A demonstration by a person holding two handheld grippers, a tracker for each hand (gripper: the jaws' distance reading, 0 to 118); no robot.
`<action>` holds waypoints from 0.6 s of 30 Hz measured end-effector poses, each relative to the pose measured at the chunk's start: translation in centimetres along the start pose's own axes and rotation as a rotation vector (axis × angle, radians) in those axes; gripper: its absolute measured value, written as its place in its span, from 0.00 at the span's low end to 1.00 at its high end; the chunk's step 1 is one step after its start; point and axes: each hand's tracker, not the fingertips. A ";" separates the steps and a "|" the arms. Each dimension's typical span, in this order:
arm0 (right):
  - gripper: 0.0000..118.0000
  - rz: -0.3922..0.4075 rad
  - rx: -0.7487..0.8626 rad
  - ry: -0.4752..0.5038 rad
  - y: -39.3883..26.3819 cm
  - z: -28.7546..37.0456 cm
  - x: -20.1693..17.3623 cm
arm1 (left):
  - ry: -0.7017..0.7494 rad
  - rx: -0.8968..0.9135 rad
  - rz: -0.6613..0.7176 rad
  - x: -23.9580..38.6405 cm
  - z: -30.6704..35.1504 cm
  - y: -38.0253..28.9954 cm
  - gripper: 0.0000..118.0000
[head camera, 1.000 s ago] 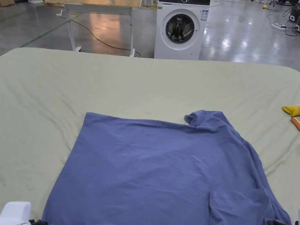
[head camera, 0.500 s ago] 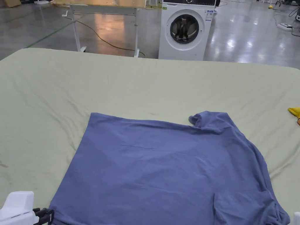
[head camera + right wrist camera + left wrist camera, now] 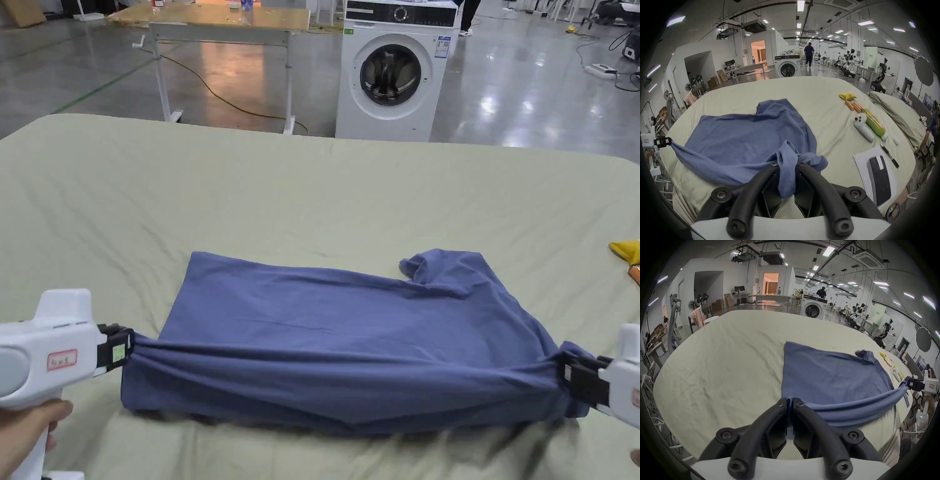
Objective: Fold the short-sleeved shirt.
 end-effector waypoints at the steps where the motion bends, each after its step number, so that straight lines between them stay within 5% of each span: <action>1: 0.08 0.002 -0.001 -0.005 0.6 -1.0 -0.1 | 0.004 0.000 0.000 0.0 -0.8 0.7 0.01; 9: 0.08 0.057 -0.103 -0.069 3.1 -9.4 -1.1 | 0.036 -0.051 0.015 -0.1 -7.7 3.4 0.01; 18: 0.09 0.014 -0.201 -0.079 2.2 -16.0 0.8 | 0.060 -0.139 -0.074 0.5 -12.7 3.3 0.01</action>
